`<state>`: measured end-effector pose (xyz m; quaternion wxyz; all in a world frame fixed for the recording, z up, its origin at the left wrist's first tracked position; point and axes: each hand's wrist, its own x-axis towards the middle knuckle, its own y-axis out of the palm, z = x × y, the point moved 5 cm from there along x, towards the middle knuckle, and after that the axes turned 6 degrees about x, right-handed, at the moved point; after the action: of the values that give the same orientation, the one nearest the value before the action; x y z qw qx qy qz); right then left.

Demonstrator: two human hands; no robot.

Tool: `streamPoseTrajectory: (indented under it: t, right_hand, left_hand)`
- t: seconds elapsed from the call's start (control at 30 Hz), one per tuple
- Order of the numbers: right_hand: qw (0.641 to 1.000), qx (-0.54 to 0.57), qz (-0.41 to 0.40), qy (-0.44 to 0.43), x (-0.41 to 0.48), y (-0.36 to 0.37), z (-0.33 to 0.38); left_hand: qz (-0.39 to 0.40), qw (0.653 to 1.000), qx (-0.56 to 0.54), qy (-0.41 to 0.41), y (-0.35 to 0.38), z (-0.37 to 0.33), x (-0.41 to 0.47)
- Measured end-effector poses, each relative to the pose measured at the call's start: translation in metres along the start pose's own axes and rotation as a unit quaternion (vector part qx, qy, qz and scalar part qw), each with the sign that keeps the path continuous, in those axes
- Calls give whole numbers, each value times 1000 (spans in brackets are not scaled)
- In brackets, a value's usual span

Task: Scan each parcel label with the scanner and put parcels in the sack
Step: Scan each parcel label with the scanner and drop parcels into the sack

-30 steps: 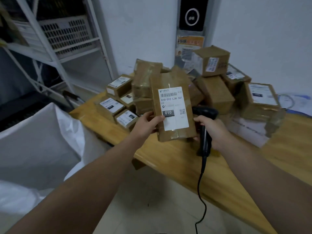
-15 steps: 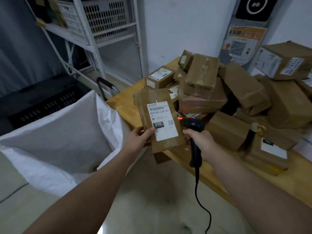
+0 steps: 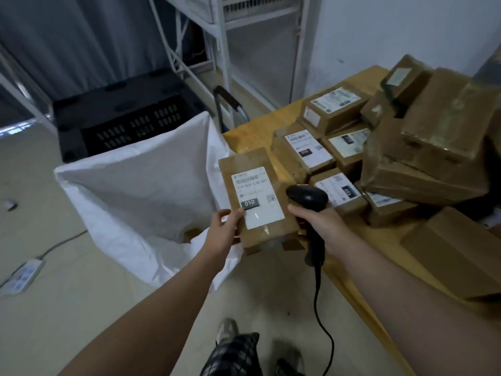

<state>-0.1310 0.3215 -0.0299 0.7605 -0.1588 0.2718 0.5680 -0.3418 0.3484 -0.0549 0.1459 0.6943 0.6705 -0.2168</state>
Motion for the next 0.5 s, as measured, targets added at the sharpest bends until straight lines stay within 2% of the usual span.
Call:
streamPoseTrajectory:
  t: [0.1, 0.23, 0.3, 0.4, 0.5]
  right_hand:
    - [1000, -12, 22, 14, 11, 36, 1]
    - [999, -5, 31, 30, 28, 86, -3]
    - [998, -6, 36, 50, 40, 111, -10]
    - [997, -34, 45, 56, 59, 144, -20]
    - [997, -71, 18, 31, 78, 164, -21]
  left_hand:
    - [-11, 999, -24, -27, -27, 3, 12]
    - [94, 990, -7, -101, -66, 7, 32]
    - [121, 985, 24, -124, -91, 10, 42]
    - [76, 988, 50, -122, -127, 9, 63]
    - [8, 991, 66, -118, -157, 4, 83]
